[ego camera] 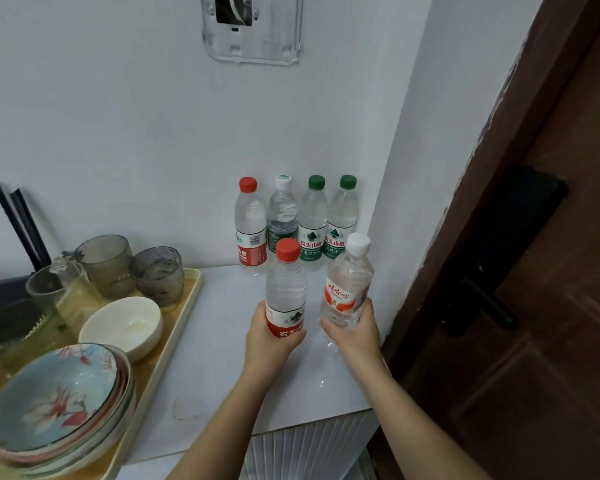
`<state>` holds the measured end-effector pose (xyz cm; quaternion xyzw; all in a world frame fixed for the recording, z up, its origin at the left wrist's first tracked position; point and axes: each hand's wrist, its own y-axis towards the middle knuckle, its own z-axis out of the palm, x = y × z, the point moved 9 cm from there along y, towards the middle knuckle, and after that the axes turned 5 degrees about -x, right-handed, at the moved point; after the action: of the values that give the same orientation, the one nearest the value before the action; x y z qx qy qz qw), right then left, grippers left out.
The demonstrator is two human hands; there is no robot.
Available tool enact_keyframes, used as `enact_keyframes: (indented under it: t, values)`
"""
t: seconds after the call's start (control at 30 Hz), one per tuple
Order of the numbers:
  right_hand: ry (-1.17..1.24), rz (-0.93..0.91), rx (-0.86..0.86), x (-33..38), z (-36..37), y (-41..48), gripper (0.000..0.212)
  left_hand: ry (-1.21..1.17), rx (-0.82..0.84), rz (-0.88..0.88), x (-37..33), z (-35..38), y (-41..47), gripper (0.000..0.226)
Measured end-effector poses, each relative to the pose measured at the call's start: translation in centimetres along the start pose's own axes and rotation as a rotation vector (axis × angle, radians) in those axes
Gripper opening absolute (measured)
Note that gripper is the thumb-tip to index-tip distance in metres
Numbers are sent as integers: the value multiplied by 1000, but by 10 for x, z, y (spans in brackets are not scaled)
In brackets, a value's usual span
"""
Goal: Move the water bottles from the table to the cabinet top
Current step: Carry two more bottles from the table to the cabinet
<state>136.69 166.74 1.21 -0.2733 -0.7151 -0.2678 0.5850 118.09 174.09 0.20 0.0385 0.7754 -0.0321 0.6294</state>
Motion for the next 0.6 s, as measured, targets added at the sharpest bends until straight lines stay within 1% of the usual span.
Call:
enact_keyframes:
  t: [0.27, 0.43, 0.53, 0.6]
  values:
    - [-19, -14, 33, -5, 7, 24, 62, 48, 65, 65, -8, 11, 16, 58]
    - [-77, -48, 33, -6, 4, 23, 71, 147, 104, 171, -19, 10, 21, 55]
    - [-144, -82, -4, -5, -3, 22, 70, 226, 111, 154, -12, 12, 27, 45]
    - [-175, -92, -43, -3, -5, 27, 71, 261, 95, 124, -6, 16, 36, 46]
